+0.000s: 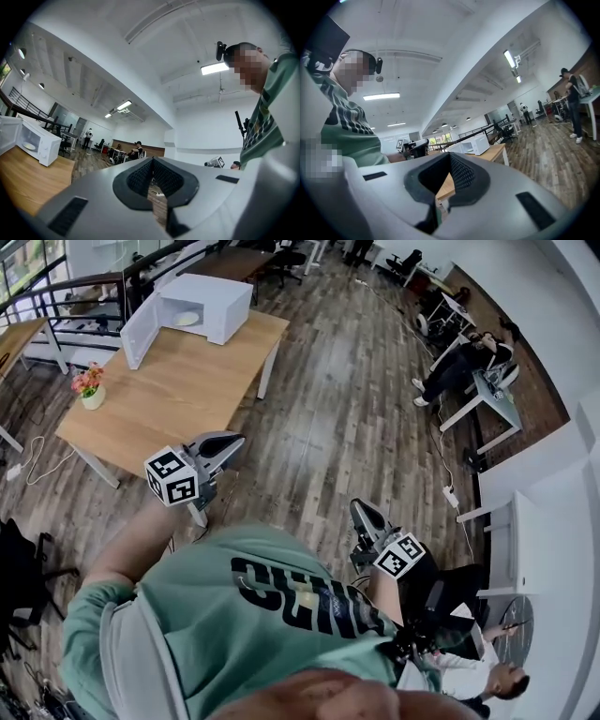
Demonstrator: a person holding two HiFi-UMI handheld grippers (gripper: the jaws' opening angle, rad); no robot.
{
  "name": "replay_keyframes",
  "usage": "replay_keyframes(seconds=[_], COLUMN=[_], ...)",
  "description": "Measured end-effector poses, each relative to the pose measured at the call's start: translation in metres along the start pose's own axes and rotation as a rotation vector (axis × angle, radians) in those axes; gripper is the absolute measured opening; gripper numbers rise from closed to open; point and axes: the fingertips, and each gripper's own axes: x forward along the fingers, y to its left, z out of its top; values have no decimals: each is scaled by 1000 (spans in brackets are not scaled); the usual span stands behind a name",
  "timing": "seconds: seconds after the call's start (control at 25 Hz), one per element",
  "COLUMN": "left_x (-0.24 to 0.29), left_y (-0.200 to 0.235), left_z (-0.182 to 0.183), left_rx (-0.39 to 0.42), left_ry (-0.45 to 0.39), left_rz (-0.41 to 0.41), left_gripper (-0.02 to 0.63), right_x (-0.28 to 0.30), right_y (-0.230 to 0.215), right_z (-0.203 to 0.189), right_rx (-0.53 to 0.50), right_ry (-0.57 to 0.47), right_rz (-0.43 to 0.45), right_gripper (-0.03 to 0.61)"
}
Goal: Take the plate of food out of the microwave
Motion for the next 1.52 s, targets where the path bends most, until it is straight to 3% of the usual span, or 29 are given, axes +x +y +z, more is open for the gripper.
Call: replay_keyframes(seconds=[0.2,0.4,0.76,0.92,1.04,1.32,1.52], left_x=[29,46,87,89,84,62,34], left_y=[2,33,125,178,218,287,326], left_z=[-8,-14,-4,4,5,5,-3], left_rx=[-22,-55,-127,-138,-149,-176,-160], left_ry=[17,20,-35,-44,-47,-98,-100], left_rz=[-52,-81,-166,-185,-177,-107,13], left_gripper=[5,5,5,5,5,5,5], right_x=[-15,3,74,131,184,282,347], right_y=[-18,-27,-58,-81,-94,-108,-126], right_z=[-3,0,46,59,65,87,87], right_rx=[27,13,-73,-26,-2,-61,-72], right_ry=[-12,9,52,33,51,106,144], right_rz=[-53,-77,-148,-170,-144,-44,75], right_gripper=[5,5,5,5,5,5,5])
